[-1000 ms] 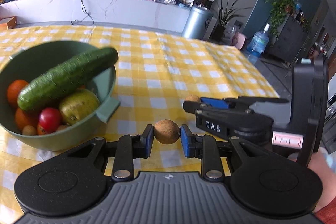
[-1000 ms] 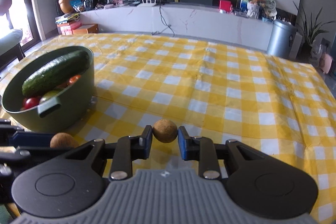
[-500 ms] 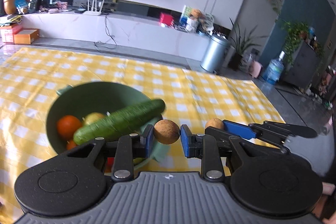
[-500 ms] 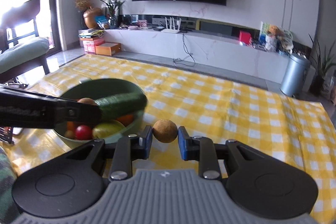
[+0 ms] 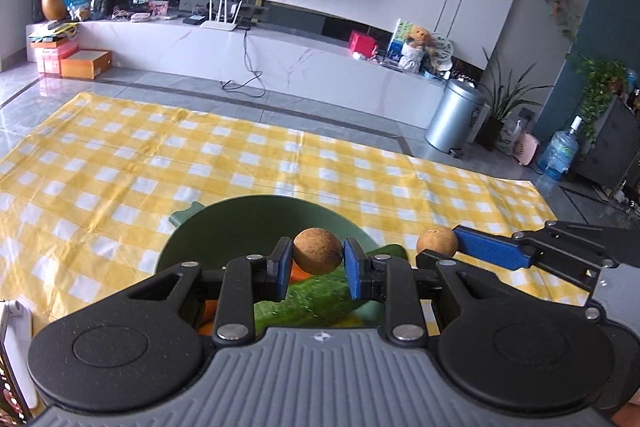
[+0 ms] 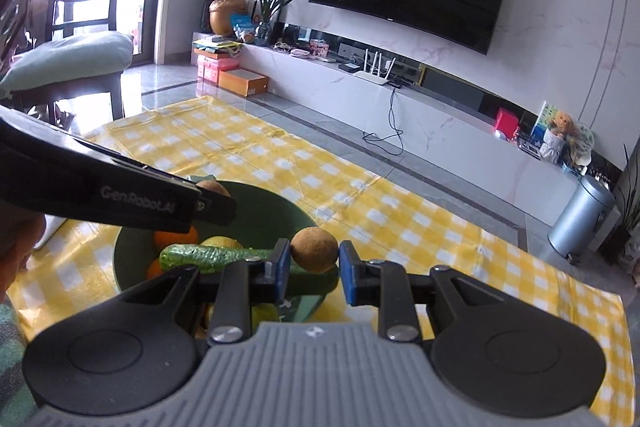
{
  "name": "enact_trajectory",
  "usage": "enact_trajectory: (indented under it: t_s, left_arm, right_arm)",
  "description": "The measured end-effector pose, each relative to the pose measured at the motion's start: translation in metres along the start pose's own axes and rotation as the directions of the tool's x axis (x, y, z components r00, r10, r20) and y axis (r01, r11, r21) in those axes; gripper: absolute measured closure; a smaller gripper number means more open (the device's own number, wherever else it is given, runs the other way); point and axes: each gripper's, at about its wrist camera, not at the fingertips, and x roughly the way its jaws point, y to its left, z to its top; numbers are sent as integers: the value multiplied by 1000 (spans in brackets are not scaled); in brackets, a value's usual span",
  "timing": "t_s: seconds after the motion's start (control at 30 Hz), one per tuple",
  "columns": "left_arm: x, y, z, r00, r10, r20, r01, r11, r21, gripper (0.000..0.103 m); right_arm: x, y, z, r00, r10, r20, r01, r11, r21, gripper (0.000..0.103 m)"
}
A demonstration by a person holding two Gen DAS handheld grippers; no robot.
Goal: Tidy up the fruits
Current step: 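Carry the brown fruit with the left tool into the colander while the right tool carries its fruit in, then open both tools to release the brown fruits and lift away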
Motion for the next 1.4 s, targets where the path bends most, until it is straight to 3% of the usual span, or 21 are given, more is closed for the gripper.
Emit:
enact_trajectory:
  t_s: [0.33,0.53,0.87,1.33,1.4]
  left_arm:
    - [34,21,10,997,27,-67,-28,1000,-9,73]
    - [51,42,7,992,-44,-115,33,995,-95,73]
    - [69,51,0,986,-60,-158,39,990,-135,73]
    - [76,57,-1,984,-79,-160,51,984,-171,72]
    - [75,57,-1,985,-76,-154,49,984,-170,68]
  right_arm:
    - [47,8,28,996,38,-75,-45,995,-84,81]
    - [74,11,35,986,65,-154,-84,989,-125,81]
    - [103,14,34,960,92,-264,-133,981,-142,81]
    - [105,16,35,959,88,-270,-134,979,-156,80]
    - [105,16,35,959,86,-270,-132,979,-157,79]
